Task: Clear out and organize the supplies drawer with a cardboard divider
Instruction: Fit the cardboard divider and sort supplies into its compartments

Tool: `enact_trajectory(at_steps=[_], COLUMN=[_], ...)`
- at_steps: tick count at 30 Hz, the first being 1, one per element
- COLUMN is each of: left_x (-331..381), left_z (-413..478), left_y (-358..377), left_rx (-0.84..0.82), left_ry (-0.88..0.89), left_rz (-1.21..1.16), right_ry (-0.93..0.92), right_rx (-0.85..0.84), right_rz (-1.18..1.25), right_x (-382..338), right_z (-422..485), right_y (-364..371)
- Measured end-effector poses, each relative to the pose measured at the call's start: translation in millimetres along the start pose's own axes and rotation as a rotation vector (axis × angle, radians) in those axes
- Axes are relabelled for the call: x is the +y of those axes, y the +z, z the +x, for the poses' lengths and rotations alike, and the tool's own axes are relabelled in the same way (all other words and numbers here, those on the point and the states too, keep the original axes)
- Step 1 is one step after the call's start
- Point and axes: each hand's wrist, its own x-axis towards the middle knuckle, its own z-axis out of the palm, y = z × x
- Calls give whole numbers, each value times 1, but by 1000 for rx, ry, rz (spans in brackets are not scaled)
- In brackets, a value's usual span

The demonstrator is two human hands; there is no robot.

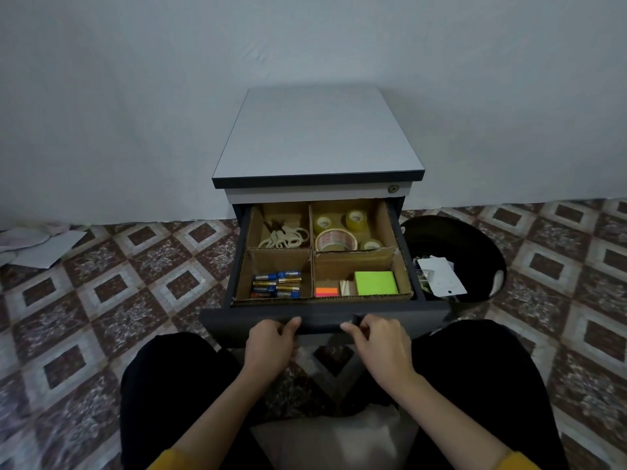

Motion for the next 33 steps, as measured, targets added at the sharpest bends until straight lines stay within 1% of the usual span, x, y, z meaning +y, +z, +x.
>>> enact_trajectory(at_steps=[2, 7, 9, 13, 17, 22, 26, 31, 33], left_x=[9, 26, 35, 58, 70, 89, 98, 101, 102], left_z=[14, 52, 70, 100, 135, 176, 211, 242, 249], left_y=[-4, -8, -10, -17, -16, -14, -13, -10, -12], left_rx=[-39, -82, -96, -136, -120, -57, -53, 19, -13], left_ry=[-7, 19, 27, 53, 35, 56, 64, 109, 133], left_rz=[-2, 25, 82, 287, 322, 397, 328, 366, 368], right_ry=[3, -10, -16, -14, -24, -28, 6, 36, 43], right_rx=[-7, -94, -127, -168, -152, -99, -123, -120, -123], right_rz=[-26, -76, -93, -106, -99, -58, -42, 52, 74], right_x=[-1, -10, -14, -19, -22, -25, -28, -27, -27], right_z=[13, 54, 71, 107, 143, 189, 223, 256, 261], right_y=[1, -5, -7, -9, -9, -2, -3, 2, 3])
